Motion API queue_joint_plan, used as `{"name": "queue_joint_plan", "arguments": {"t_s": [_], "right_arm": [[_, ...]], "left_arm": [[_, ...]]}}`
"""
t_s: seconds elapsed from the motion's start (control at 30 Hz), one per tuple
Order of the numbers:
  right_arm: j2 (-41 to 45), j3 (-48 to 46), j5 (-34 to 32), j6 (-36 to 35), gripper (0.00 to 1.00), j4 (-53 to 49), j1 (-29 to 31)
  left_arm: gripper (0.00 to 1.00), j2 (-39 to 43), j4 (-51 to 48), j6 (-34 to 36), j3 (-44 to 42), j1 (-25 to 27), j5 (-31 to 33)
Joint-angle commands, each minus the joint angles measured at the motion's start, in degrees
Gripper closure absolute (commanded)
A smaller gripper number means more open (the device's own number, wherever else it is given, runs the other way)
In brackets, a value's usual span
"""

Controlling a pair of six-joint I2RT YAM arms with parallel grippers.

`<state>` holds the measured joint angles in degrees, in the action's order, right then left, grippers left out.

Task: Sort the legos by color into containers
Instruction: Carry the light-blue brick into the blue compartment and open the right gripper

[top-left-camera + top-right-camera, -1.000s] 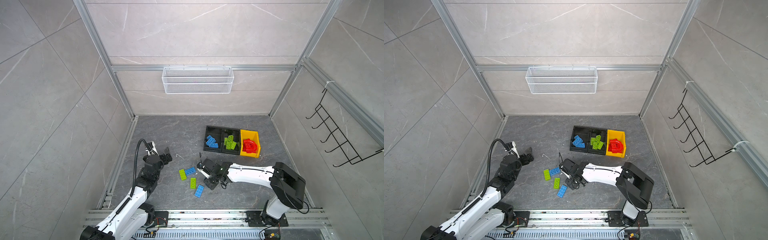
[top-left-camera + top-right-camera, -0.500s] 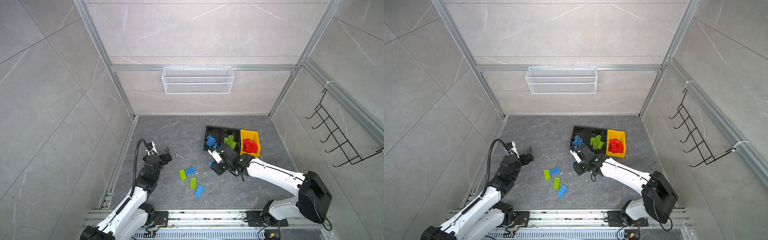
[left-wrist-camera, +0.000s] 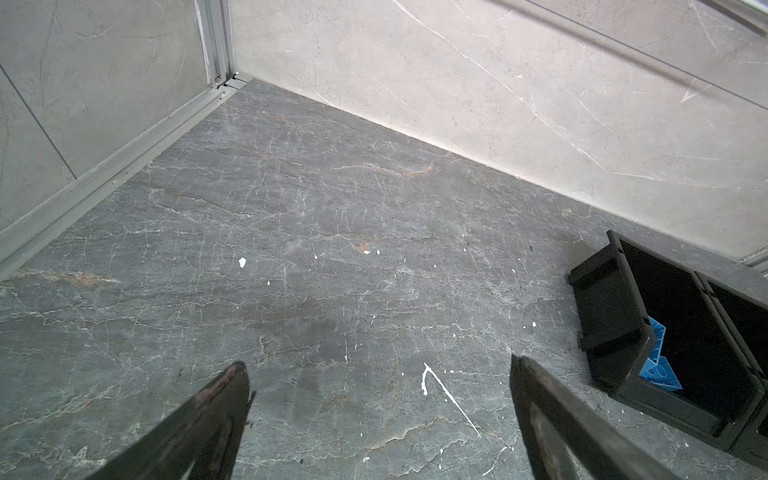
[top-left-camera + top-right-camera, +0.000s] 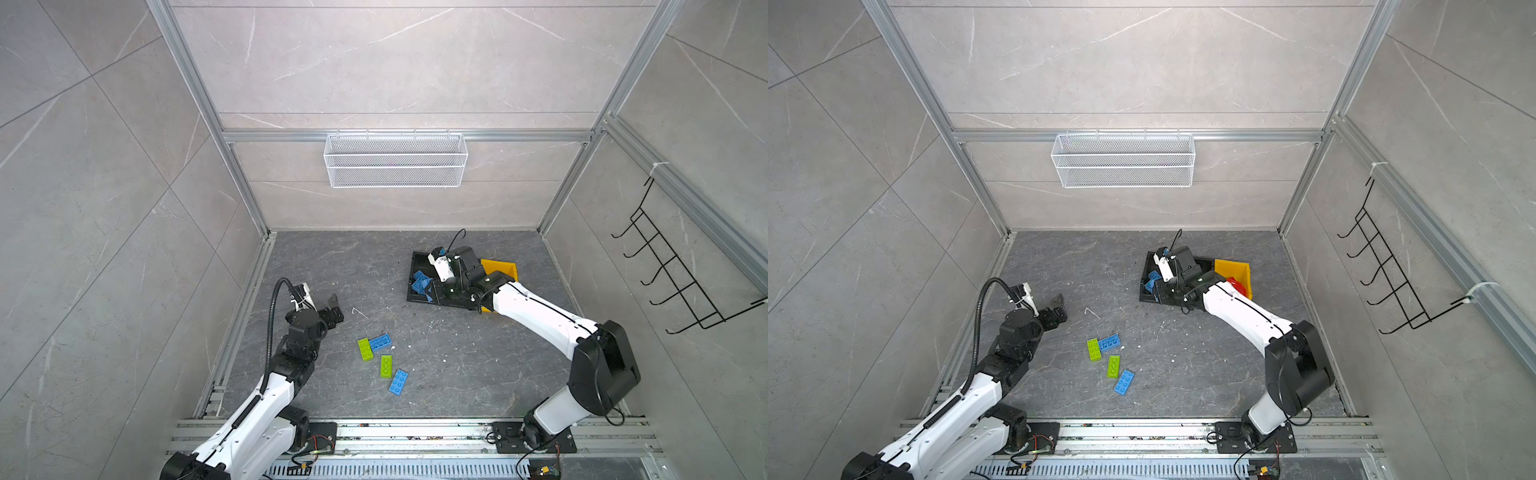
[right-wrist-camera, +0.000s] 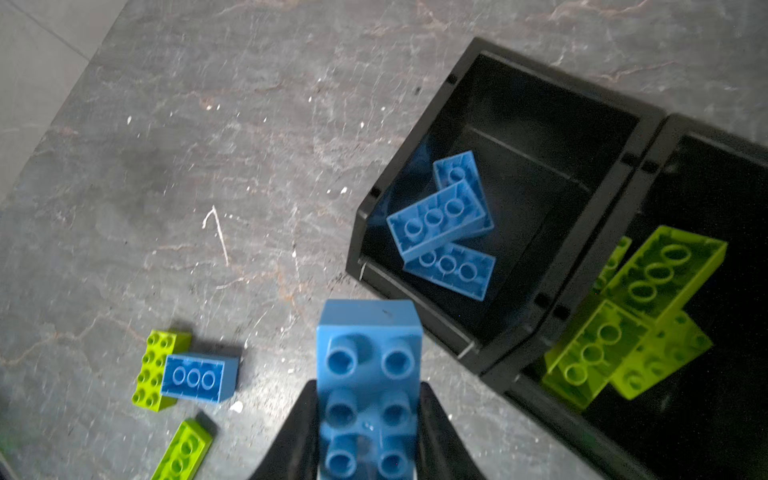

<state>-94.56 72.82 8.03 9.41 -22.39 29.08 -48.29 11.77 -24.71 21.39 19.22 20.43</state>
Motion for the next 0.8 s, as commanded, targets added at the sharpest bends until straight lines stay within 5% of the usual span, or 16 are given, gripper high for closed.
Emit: {"name": "queue_joint_plan", "arguments": {"t_s": [0.0,0.37,0.6,0.77], "right_arm": [[-4.0,4.8,1.9,1.0,0.73,0.9,-2.3],[-13.9,13.0,3.7,2.7,0.69,1.3,-6.9],[-13.1,12.8,2.3,2.5,0.35,0.8,-7.0],[-7.2,9.8,3.0,1.5,0.3,0.1,-6.5]], "left_arm": [[0.01,0.3,1.2,-0.3,0.1,-0.2,-0.3],[0.01,0.4,1.1,-0.3,0.0,-0.4,-0.3],[0.01,0.0,1.2,-0.4,0.1,-0.5,-0.5],[0.0,0.7,0.9,-0.4,0.1,-0.5,-0.6]]}}
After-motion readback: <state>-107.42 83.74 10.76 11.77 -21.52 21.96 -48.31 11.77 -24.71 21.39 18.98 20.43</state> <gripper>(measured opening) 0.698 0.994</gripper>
